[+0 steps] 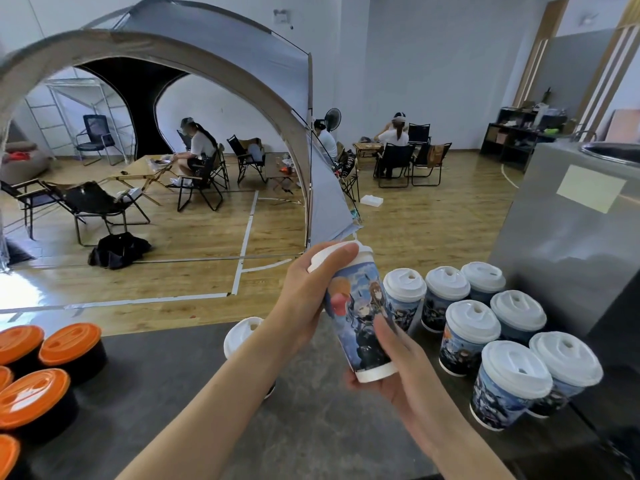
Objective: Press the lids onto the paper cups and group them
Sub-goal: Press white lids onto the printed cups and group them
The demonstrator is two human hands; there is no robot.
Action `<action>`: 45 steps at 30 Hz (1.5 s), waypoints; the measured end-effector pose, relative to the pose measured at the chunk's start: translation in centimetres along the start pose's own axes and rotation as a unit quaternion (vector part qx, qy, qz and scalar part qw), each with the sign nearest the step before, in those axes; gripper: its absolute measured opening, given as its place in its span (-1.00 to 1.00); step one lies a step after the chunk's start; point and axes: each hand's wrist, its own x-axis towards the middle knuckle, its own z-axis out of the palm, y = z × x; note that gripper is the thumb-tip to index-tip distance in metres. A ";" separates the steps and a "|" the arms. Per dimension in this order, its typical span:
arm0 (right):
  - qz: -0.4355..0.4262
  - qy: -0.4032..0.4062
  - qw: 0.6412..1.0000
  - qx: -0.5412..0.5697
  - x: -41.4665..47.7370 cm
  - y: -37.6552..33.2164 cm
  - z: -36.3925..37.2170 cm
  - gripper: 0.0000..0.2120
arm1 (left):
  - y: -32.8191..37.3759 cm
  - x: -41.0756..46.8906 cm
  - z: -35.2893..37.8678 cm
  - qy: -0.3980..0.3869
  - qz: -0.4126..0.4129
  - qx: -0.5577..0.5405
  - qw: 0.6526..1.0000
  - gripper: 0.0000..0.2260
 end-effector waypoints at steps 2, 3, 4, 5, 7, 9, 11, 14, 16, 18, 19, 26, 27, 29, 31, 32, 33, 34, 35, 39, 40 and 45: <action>-0.027 0.053 0.997 -0.052 0.0 0.2 0.2 -0.30 | 0.2 0.0 -0.2 -0.030 -0.008 0.009 0.999 -0.35; -0.029 0.054 0.997 -0.046 -0.1 0.1 0.2 -0.34 | 0.3 -0.1 -0.4 -0.061 -0.023 0.009 0.998 -0.33; -0.019 0.034 0.999 -0.012 -0.2 0.0 0.2 -0.40 | 0.4 -0.3 -0.5 -0.091 -0.035 0.007 0.995 -0.33; 0.000 0.008 0.999 0.040 -0.3 -0.2 0.2 -0.46 | 0.3 -0.4 -0.6 -0.108 -0.040 0.007 0.993 -0.37; 0.026 -0.027 0.993 0.111 -0.4 -0.6 0.2 -0.51 | -0.1 -0.7 -0.4 -0.088 -0.033 0.001 0.996 -0.48; 0.026 -0.014 0.995 0.093 -0.4 -0.5 0.3 -0.46 | -0.7 -0.8 -0.2 -0.056 -0.020 -0.013 0.998 -0.49; 0.006 0.018 0.998 0.055 -0.2 -0.4 0.5 -0.39 | -0.9 -0.7 -0.2 -0.036 0.001 0.005 0.999 -0.48; -0.004 0.018 0.999 0.045 -0.1 -0.3 0.4 -0.31 | -0.6 -0.7 -0.2 -0.055 -0.012 0.024 0.998 -0.46; 0.026 -0.023 0.997 0.076 -0.1 -0.4 0.2 -0.46 | -0.7 -0.8 -0.2 -0.061 -0.012 0.035 0.997 -0.41; 0.036 -0.039 0.994 0.092 -0.1 -0.4 0.0 -0.47 | -0.9 -0.9 0.0 -0.028 0.020 0.074 0.997 -0.41; 0.034 -0.034 0.995 0.090 0.0 -0.3 -0.1 -0.45 | -1.0 -0.9 0.1 -0.014 0.038 0.093 0.995 -0.43; 0.088 -0.085 0.974 0.192 0.2 0.4 -0.8 -0.25 | 0.4 -0.7 0.5 -0.048 -0.059 0.037 0.996 -0.33; 0.092 -0.088 0.970 0.206 0.1 0.6 -0.9 -0.24 | 0.3 -0.5 0.5 -0.041 -0.056 0.026 0.997 -0.36; 0.092 -0.082 0.964 0.234 0.3 1.0 -1.1 -0.23 | -0.1 -0.4 0.4 -0.014 -0.038 0.005 0.999 -0.45; 0.078 -0.055 0.960 0.264 0.5 1.4 -1.4 -0.30 | -0.7 -0.5 0.5 0.004 -0.027 -0.018 0.999 -0.46; 0.069 -0.031 0.959 0.274 0.6 1.6 -1.5 -0.36 | -0.7 -0.7 0.5 0.005 -0.023 -0.024 0.999 -0.42; 0.063 -0.002 0.959 0.277 0.8 1.6 -1.6 -0.41 | -0.7 -0.7 0.3 0.004 -0.016 -0.025 1.000 -0.38; 0.055 0.033 0.960 0.272 0.9 1.4 -1.7 -0.44 | -0.9 -0.8 0.1 0.004 -0.002 -0.020 1.000 -0.35; 0.038 0.073 0.962 0.260 1.2 0.9 -1.8 -0.47 | -1.3 -1.0 -0.4 0.003 0.019 -0.002 1.000 -0.34; -0.121 0.209 0.971 -0.002 1.8 -2.5 -3.7 -0.45 | -5.5 -3.8 -2.7 -0.074 0.068 0.126 0.987 -0.28; -0.162 0.220 0.957 -0.097 1.8 -3.2 -4.0 -0.37 | -7.0 -4.6 -2.9 -0.102 0.067 0.178 0.977 -0.27; -0.217 0.121 0.829 -0.501 2.4 -2.3 -1.7 -0.41 | -11.6 -5.7 -1.7 -0.118 0.045 0.247 0.961 -0.19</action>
